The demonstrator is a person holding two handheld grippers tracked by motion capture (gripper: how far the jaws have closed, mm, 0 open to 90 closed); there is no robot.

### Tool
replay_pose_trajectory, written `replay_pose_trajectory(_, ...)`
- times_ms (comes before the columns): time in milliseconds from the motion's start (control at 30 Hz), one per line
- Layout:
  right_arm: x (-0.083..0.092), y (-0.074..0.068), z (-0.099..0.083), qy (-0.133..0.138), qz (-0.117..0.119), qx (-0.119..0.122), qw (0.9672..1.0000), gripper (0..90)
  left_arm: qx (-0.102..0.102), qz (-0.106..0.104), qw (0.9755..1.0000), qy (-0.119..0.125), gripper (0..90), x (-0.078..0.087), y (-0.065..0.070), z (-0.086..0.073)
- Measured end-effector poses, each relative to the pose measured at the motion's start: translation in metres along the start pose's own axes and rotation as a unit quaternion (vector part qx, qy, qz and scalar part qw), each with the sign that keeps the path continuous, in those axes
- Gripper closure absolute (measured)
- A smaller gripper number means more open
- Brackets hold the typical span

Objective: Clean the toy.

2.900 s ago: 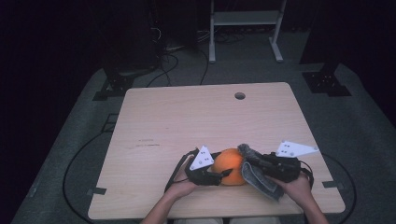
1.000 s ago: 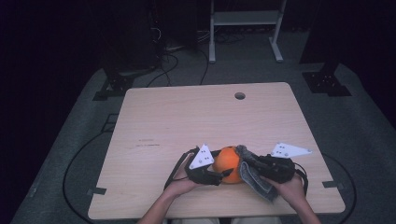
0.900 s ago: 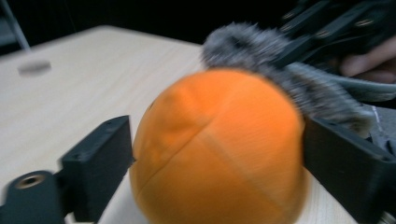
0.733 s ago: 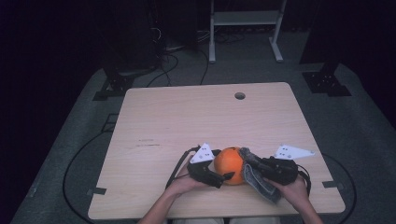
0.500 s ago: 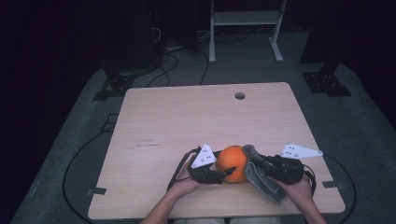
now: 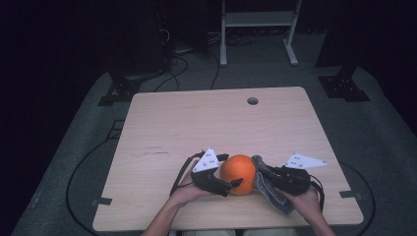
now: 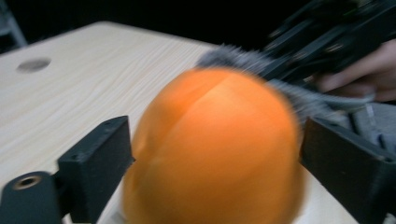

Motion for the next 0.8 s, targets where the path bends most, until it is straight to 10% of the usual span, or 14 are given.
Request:
replay_pose_trajectory(167, -0.001, 0.004, -0.001, -0.003, -0.002, -0.004, 1.0, 78.2, 0.013, -0.015, 0.9996, 0.02, 16.5, -0.009, 0.003, -0.006)
replay_pose_trajectory(433, 0.02, -0.009, 0.022, 0.039, 0.02, -0.008, 0.999, 78.3, 0.011, 0.03, 0.9995, -0.002, 36.7, 0.003, 0.0, 0.009)
replay_pose_trajectory(533, 0.013, -0.023, 0.022, 0.034, 0.034, 0.004, 0.9988, 78.3, 0.033, 0.021, 0.9991, -0.014, 33.1, -0.001, 0.009, 0.009)
replay_pose_trajectory(800, 0.005, 0.002, 0.006, 0.018, 0.016, -0.025, 0.9994, 78.2, 0.036, -0.008, 0.9993, -0.01, 9.1, -0.006, 0.002, -0.004)
Point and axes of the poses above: each handheld gripper's, and its own axes: x roughly backward along the jaws, z roughly out of its top, y roughly to its right, the point moved 10 cm from there along -x, roughly forward along the jaws, and after that the axes turned 10 degrees about -x, right-handed, at the moved point
